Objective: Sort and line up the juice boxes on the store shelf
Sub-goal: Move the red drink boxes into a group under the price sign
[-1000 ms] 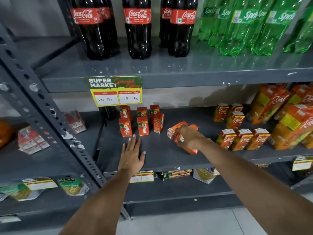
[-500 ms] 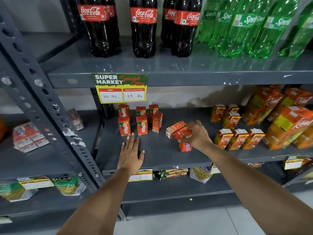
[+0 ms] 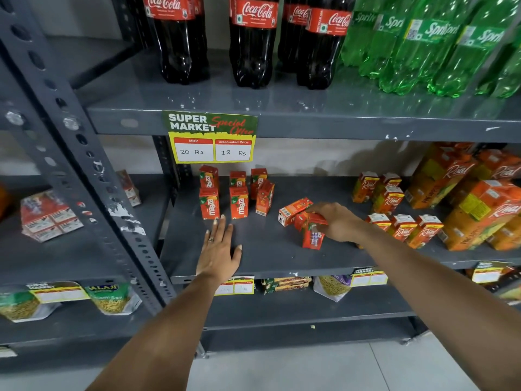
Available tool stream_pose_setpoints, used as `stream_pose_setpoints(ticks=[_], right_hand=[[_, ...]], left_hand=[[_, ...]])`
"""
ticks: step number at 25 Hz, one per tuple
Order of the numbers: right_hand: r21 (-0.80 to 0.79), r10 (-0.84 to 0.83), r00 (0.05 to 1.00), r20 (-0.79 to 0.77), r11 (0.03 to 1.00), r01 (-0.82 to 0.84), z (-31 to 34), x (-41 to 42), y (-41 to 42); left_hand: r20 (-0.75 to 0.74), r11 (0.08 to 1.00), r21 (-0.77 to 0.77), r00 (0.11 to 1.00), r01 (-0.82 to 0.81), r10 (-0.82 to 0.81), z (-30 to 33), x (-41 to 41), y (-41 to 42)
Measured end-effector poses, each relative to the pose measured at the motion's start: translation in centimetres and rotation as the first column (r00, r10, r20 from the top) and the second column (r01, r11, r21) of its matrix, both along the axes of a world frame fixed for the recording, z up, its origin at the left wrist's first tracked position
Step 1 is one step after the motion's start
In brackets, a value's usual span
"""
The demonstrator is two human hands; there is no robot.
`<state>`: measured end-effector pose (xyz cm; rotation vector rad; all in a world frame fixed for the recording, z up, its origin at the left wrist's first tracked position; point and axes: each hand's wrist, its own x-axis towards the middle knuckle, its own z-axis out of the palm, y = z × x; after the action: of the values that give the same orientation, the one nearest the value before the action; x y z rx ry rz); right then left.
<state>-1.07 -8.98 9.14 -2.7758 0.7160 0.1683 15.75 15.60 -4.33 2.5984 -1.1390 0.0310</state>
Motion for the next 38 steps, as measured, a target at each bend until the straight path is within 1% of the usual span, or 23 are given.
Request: stream_pose_setpoints(ticks=[3, 6, 8, 10, 12, 13, 18, 22, 24, 26, 28, 30, 38], right_hand=[[-0.029, -0.059, 0.998, -0.001, 0.998, 0.059, -0.1, 0.3, -0.1], [0.005, -0.054, 0.999, -0.005, 0.999, 0.054, 0.1, 0.1, -0.6], [0.025, 0.029, 0.995, -0.092, 0.999, -0.026, 0.6, -0.2, -0.9], [0.005, 0.160, 0.968, -0.194, 0.987, -0.162, 0.9, -0.4, -1.1], [-0.047, 0.226, 0.951, -0.210, 0.969, -0.241, 0.9, -0.2, -1.1], [-0.065, 0.231, 0.951, -0.205, 0.966, -0.249, 1.0, 0.0, -1.2], [-0.053, 0.100, 0.977, -0.191, 0.992, -0.112, 1.1, 0.1, -1.4], [-0.112, 0.026, 0.980, -0.199, 0.992, -0.049, 0.6, 0.1, -1.3], [-0.072, 0.050, 0.979, -0.196, 0.995, -0.066, 0.9, -0.2, -1.4], [-0.028, 0.110, 0.974, -0.200, 0.993, -0.118, 1.1, -0.3, -1.3], [-0.036, 0.154, 0.975, -0.163, 0.986, -0.162, 1.1, 0.0, -1.4], [-0.047, 0.150, 0.979, -0.138, 0.986, -0.158, 1.0, 0.1, -1.4], [0.002, 0.127, 0.977, -0.173, 0.992, -0.129, 1.4, 0.2, -1.5]], left_hand=[[-0.006, 1.000, -0.003, 1.000, 0.000, 0.000, 0.0, 0.0, 0.0], [0.000, 1.000, 0.006, 1.000, 0.000, 0.000, -0.1, 0.0, 0.0], [0.004, 1.000, 0.002, 1.000, -0.005, 0.005, -0.2, 0.0, 0.0], [0.000, 1.000, 0.002, 1.000, -0.003, 0.003, -0.2, 0.1, -0.1], [0.003, 1.000, 0.003, 1.000, -0.002, 0.002, -0.3, 0.1, -0.1], [0.001, 1.000, 0.002, 1.000, -0.002, 0.002, -0.3, 0.1, -0.1], [-0.006, 1.000, 0.001, 1.000, -0.003, 0.003, -0.3, 0.1, -0.1], [-0.016, 1.000, -0.009, 1.000, 0.000, 0.000, -0.2, 0.0, -0.1], [-0.010, 1.000, -0.008, 1.000, 0.001, -0.001, -0.2, 0.0, -0.1], [-0.004, 1.000, -0.009, 1.000, 0.004, -0.004, -0.2, 0.0, 0.0], [-0.009, 1.000, -0.014, 1.000, 0.004, -0.005, -0.2, 0.0, 0.0], [-0.015, 1.000, -0.016, 1.000, 0.005, -0.005, -0.1, 0.0, 0.0], [-0.003, 1.000, -0.025, 1.000, 0.006, -0.006, -0.6, 0.1, -0.1]])
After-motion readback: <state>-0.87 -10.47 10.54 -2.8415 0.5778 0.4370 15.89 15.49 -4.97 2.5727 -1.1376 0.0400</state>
